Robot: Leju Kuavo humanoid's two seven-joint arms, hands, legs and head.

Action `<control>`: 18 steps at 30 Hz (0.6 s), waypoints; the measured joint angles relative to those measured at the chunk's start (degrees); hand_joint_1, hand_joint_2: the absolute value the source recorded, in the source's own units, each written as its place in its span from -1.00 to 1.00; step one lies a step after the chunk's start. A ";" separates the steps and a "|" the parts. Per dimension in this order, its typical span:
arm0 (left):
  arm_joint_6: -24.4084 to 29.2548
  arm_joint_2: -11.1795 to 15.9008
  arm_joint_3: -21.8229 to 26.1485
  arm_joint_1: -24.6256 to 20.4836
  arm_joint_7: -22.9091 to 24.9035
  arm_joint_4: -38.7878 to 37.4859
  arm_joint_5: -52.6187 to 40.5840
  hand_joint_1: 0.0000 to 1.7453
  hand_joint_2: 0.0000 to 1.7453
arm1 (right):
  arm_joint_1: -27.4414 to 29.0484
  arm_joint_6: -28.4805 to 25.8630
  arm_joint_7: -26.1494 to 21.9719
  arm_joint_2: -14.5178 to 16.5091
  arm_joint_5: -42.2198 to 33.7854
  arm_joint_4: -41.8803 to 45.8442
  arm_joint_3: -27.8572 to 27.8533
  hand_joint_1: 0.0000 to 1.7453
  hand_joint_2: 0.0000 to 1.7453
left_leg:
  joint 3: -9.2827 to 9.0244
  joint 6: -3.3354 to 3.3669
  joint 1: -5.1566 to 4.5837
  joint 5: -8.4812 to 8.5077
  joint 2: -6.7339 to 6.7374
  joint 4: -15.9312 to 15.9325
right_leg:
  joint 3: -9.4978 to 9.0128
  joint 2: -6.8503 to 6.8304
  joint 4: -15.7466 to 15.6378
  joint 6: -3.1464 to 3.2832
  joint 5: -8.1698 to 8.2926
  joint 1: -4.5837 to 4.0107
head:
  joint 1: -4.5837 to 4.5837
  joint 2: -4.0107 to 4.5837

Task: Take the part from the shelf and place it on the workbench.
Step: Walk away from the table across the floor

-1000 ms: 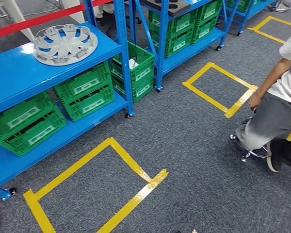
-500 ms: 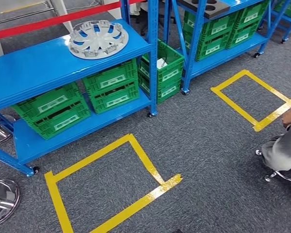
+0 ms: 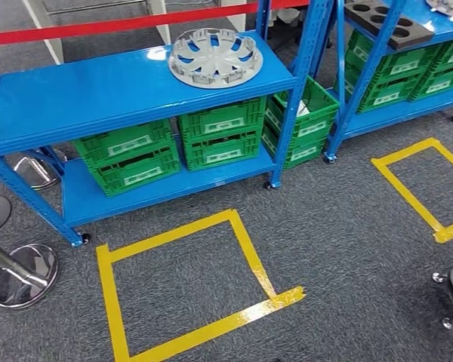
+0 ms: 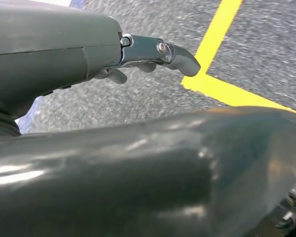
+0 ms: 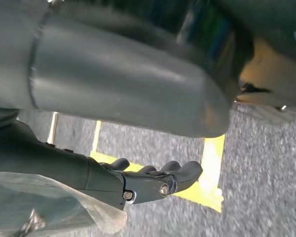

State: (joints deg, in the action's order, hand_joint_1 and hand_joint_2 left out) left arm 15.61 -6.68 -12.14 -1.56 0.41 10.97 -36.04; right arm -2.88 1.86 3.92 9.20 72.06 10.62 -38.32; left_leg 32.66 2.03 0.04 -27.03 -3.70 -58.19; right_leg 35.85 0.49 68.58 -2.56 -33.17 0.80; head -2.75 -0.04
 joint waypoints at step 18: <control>-0.62 0.09 0.03 -0.04 -0.06 -0.09 -0.65 -1.00 -1.00 | -0.14 -1.50 0.28 0.01 0.47 0.00 0.12 -1.00 -1.00 | 1.31 -2.08 0.01 -0.05 3.50 -3.02 | -6.03 -2.54 -10.51 1.72 2.68 0.09 | 0.87 0.00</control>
State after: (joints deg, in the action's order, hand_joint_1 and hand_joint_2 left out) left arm 14.98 -6.59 -12.10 -1.60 0.34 10.89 -36.68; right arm -3.02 0.36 4.20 9.21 72.53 10.62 -38.19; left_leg 33.97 -0.05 0.05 -27.08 -0.20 -61.21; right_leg 29.82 -2.05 58.07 -0.85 -30.49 0.89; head -1.87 -0.04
